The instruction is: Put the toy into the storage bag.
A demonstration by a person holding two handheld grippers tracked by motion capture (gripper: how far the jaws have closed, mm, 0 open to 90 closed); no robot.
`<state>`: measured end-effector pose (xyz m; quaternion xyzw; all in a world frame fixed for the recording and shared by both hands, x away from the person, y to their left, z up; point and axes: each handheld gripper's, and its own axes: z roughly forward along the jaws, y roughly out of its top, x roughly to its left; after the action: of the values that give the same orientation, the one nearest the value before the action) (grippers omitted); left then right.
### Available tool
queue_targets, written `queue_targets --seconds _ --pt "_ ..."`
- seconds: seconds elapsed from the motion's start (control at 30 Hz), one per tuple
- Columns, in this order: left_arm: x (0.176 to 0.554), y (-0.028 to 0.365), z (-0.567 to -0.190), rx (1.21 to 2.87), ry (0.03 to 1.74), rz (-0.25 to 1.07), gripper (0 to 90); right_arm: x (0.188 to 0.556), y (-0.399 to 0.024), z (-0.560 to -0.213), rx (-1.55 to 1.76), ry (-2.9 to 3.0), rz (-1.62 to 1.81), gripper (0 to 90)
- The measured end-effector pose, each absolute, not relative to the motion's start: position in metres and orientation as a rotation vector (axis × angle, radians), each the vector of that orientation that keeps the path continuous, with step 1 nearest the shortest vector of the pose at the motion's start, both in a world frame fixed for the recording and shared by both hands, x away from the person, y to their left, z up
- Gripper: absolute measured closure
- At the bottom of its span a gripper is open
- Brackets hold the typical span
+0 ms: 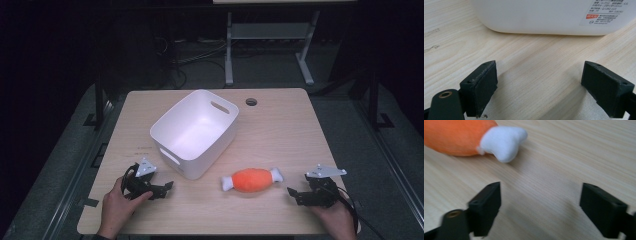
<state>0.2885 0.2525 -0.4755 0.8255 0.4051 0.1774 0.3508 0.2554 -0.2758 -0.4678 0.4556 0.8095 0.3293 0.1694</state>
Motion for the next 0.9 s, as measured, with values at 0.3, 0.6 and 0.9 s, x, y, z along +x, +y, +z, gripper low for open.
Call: queue_targets --seconds 0.3,0.6,0.9 --pt "0.289 0.252 -0.476 2.138 1.049 0.46 12.5 0.26 -0.283 -0.458 1.272 2.324 0.971 55.5" --pt "0.288 0.252 -0.476 2.138 1.049 0.46 12.5 0.271 -0.287 -0.449 1.269 2.336 0.986 89.4" --pt "0.289 0.252 -0.476 2.138 1.049 0.46 12.5 0.286 -0.283 -0.446 1.25 2.346 0.996 89.6"
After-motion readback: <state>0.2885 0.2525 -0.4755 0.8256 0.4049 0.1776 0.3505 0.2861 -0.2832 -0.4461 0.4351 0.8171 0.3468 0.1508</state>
